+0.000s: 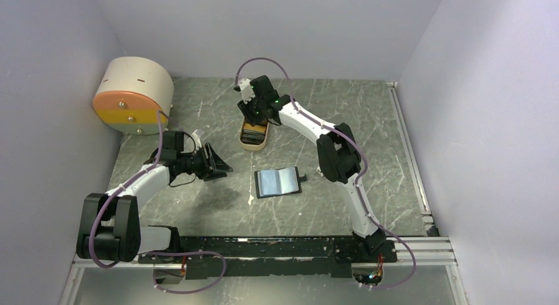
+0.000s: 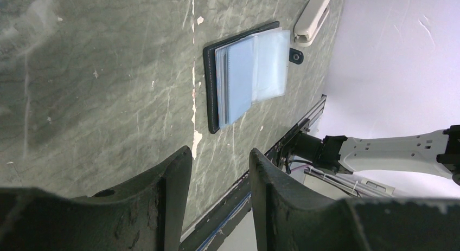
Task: Put the credit cards into the card holder
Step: Pick up the credit card from the storage box.
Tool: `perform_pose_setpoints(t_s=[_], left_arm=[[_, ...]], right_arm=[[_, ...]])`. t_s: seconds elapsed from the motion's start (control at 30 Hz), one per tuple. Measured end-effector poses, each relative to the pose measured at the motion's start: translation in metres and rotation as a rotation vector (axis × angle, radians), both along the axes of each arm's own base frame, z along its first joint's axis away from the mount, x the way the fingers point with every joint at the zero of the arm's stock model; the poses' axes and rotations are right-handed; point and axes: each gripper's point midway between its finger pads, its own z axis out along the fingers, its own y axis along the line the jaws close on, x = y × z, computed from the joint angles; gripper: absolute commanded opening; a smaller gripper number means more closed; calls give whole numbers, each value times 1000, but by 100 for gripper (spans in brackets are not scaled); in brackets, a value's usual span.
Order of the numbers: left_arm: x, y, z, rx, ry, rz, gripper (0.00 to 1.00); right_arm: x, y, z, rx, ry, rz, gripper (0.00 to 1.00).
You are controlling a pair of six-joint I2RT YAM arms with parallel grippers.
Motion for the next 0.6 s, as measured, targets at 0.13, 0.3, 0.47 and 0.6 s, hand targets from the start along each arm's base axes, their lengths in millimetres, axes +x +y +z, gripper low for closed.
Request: perform_pose_setpoints(t_s=[0.13,0.3,0.47,0.6], left_arm=[[0,0,0,0,0,0,49],[0,0,0,0,0,0,49],[0,0,0,-1,0,0,49],[0,0,0,-1,0,0,49]], right_arm=[[3,-4,-1,-42,-34,-4,40],[11,-11,2,-94,-86,0,41],[12,-14,3,-122,-101,13,40],[11,-10,6,-105,-100,32,37]])
